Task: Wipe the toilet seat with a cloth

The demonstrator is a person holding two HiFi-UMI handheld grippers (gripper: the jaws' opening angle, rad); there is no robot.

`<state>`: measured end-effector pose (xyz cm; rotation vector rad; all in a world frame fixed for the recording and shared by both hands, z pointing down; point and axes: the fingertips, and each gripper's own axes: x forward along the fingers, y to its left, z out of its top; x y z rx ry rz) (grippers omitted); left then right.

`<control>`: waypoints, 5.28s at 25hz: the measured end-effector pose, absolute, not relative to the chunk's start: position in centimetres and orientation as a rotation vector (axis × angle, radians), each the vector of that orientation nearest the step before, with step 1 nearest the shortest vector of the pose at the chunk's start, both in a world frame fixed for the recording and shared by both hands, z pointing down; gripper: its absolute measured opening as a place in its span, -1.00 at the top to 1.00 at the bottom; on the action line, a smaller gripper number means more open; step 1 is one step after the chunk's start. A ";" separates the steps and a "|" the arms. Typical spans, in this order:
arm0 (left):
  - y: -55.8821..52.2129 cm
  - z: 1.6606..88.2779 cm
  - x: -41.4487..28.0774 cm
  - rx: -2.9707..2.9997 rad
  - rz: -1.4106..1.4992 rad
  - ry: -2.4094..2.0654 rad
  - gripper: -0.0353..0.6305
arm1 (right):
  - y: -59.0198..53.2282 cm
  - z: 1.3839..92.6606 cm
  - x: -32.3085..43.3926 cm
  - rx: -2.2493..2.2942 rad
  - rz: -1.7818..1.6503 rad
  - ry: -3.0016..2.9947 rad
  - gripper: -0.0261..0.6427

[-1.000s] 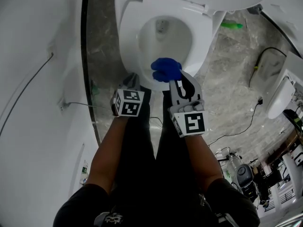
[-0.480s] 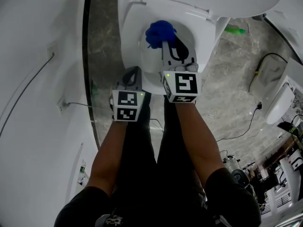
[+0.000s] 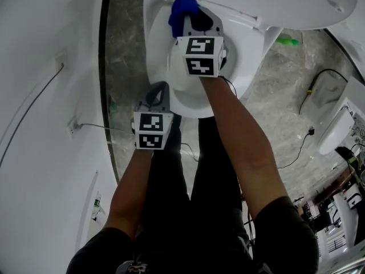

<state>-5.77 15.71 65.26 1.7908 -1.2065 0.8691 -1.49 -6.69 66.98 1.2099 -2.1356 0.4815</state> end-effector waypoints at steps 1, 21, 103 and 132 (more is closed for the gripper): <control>15.7 65.3 -5.8 1.790 0.869 -1.205 0.87 | -6.8 67.5 -1.5 1.188 0.466 -2.116 0.75; 14.7 65.6 -5.3 1.813 0.877 -1.189 0.87 | -6.2 67.9 7.3 1.238 0.321 -2.018 0.75; 19.4 66.6 -11.8 1.737 0.888 -1.250 0.87 | 27.0 70.2 -1.6 0.373 0.071 -2.018 0.75; 20.0 66.3 -12.1 1.708 0.838 -1.286 0.87 | 6.5 69.9 -9.7 0.644 -0.006 -2.072 0.75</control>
